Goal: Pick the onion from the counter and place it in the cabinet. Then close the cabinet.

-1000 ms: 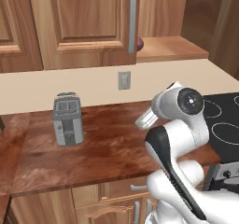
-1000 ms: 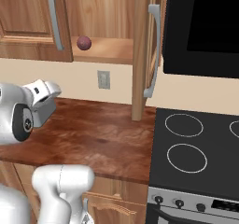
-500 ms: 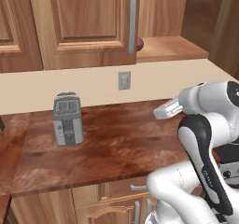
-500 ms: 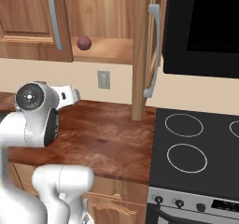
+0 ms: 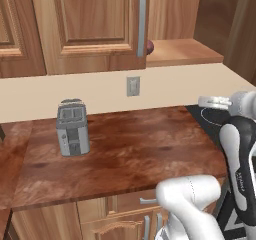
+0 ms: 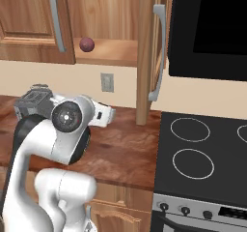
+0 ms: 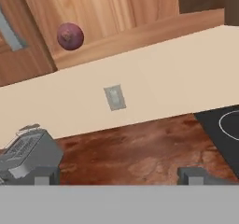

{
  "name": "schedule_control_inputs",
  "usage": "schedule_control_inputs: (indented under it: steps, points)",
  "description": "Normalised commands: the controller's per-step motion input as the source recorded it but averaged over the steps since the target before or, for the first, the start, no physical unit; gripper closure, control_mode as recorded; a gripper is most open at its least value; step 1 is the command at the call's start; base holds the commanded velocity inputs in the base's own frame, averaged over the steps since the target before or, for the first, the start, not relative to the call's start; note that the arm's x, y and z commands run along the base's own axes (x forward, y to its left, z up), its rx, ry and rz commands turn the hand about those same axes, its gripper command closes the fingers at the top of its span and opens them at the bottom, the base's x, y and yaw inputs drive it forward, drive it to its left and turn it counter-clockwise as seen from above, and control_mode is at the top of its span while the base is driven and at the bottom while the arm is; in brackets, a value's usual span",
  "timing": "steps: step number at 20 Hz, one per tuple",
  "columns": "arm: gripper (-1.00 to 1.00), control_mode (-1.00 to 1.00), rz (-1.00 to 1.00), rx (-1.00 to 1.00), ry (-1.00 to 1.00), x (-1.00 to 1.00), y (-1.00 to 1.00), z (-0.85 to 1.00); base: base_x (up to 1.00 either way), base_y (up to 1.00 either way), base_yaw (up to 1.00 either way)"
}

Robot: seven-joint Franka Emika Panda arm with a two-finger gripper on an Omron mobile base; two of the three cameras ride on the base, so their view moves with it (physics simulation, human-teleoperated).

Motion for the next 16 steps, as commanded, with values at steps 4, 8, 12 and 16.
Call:
schedule_control_inputs:
  steps: [4,8,12,16]
  points:
    - [-1.00,-1.00,-0.46,0.65,-0.16,-0.07,-0.40,-0.96,0.00,0.00,0.00]
    - [-1.00,-1.00,-0.39,0.69,-0.19,-0.23,-0.29,-0.94,0.00,0.00,0.00]
    - [-1.00,-1.00,-0.39,0.70,-0.19,-0.04,-0.34,-0.70,0.00,0.00,0.00]
    - [-1.00,-1.00,-0.36,0.69,-0.14,0.00,-0.87,-0.38,0.00,0.00,0.00]
